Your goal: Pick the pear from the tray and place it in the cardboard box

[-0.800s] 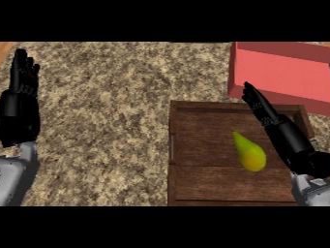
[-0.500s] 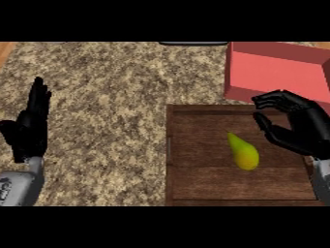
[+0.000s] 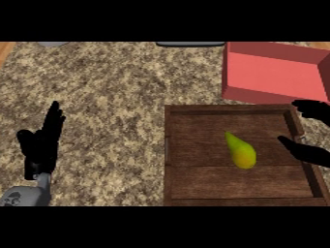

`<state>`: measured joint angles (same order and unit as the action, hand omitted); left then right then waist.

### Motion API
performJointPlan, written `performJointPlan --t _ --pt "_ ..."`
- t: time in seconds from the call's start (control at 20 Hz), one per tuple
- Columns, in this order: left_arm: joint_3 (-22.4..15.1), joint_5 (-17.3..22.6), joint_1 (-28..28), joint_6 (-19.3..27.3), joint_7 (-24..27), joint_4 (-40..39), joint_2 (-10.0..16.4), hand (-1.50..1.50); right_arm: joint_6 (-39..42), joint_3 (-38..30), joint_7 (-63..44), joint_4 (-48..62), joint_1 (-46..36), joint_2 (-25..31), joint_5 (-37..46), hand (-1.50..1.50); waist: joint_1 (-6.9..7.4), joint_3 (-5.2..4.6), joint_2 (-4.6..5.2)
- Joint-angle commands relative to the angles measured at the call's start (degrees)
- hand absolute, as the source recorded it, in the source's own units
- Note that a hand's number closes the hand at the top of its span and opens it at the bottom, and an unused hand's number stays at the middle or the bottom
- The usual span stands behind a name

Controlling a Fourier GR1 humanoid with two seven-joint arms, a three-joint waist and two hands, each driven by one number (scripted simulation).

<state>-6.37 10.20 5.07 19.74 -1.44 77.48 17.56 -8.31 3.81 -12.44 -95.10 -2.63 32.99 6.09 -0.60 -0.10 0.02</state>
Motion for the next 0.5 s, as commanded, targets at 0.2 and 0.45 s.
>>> performJointPlan --t 0.2,0.45 --pt "1.1 0.1 2.4 -1.7 1.0 -4.2 -1.7 0.0 13.3 -0.2 -17.1 -5.8 -3.2 9.8 -0.2 -1.5 0.51 0.02 0.01" --pt "1.5 -0.7 2.6 -1.4 0.1 -3.9 -2.1 0.0 22.9 -1.7 -29.3 -7.1 -10.7 12.3 -8.5 -1.5 0.92 0.03 0.05"
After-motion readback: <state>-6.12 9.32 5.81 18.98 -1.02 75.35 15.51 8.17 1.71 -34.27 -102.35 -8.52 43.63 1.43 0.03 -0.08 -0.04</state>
